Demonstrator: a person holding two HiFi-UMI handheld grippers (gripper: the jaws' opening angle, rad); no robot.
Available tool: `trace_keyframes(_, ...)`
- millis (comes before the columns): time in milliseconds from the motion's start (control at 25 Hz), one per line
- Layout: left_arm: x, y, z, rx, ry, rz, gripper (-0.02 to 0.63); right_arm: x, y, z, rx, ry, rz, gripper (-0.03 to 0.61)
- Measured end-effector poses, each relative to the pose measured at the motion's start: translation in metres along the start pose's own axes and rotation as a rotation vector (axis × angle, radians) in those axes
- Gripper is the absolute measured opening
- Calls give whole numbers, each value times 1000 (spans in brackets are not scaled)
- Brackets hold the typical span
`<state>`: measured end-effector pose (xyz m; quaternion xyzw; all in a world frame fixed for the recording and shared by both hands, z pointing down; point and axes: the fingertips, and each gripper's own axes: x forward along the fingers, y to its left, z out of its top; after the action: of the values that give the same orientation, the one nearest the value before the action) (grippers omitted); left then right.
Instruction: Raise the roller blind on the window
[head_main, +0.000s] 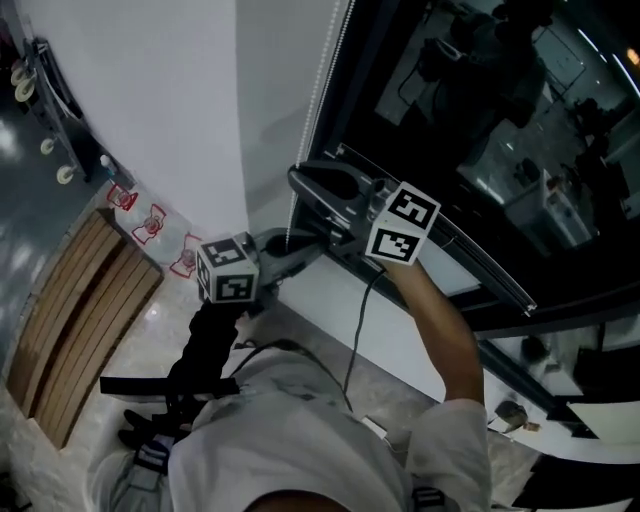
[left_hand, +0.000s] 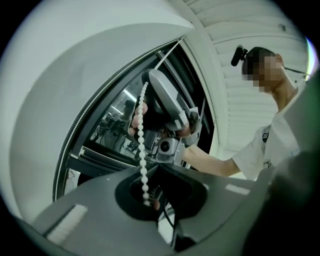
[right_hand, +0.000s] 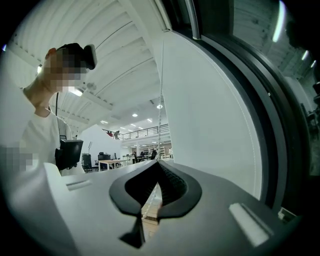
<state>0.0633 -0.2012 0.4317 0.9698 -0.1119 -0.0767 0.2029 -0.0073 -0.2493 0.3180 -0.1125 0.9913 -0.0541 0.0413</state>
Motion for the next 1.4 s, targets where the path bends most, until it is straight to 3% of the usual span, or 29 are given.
trace_keyframes(200, -2, 0, -3, -7, 2, 8, -2, -4, 4, -30, 56, 30, 3, 5)
trace_keyframes(440, -3, 1, -1, 3, -2, 8, -2, -10, 1, -33, 91, 41, 3, 16)
trace_keyframes(520, -4, 0, -1, 1, -3, 8, -2, -8, 4, -31, 78, 52, 15, 115)
trace_keyframes(640, -4, 1, -2, 2, -1, 8, -2, -7, 0, -3, 82, -12, 16, 133)
trace_keyframes(880, -5, 1, -3, 0, -2, 10, -2, -6, -11, 89, 0, -143, 3, 124)
trace_keyframes(1240, -5, 1, -5, -1, -4, 7, -2, 11, -3, 192, -162, -180, 34, 122)
trace_keyframes(1400, -4, 0, -5, -4, -5, 5, -2, 14, 0, 216, -192, -199, 30, 72)
